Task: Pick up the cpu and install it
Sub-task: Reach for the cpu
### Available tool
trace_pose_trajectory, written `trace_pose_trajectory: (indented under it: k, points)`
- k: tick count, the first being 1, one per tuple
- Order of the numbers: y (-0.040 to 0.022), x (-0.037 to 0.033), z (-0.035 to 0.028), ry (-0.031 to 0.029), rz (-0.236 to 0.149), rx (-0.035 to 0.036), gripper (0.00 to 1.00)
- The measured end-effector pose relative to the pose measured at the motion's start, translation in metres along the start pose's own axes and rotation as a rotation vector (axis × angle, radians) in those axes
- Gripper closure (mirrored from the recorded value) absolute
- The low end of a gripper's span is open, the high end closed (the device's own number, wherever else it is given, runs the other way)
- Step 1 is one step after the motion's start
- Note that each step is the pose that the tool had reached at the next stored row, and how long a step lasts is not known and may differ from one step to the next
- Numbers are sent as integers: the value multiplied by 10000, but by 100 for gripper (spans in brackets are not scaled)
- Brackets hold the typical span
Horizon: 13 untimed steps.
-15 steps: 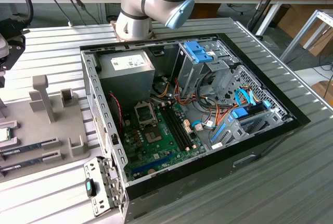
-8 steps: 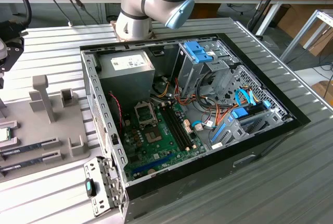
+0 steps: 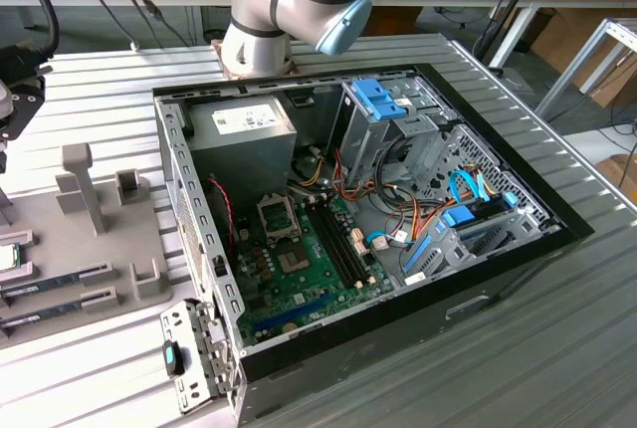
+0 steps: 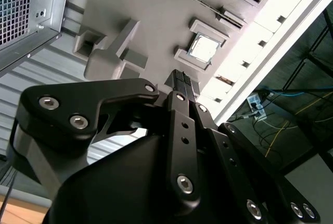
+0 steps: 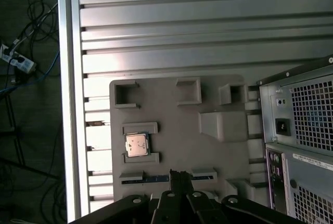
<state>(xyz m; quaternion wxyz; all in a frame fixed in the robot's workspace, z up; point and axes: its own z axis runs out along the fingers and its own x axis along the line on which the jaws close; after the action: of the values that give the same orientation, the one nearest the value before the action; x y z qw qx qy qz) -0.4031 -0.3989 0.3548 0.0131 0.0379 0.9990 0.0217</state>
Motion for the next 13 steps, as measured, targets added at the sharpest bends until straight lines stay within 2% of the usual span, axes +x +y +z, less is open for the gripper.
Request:
trace_pose_trajectory:
  k: [13]
  points:
    - [-5, 31, 57, 0, 0, 0, 89]
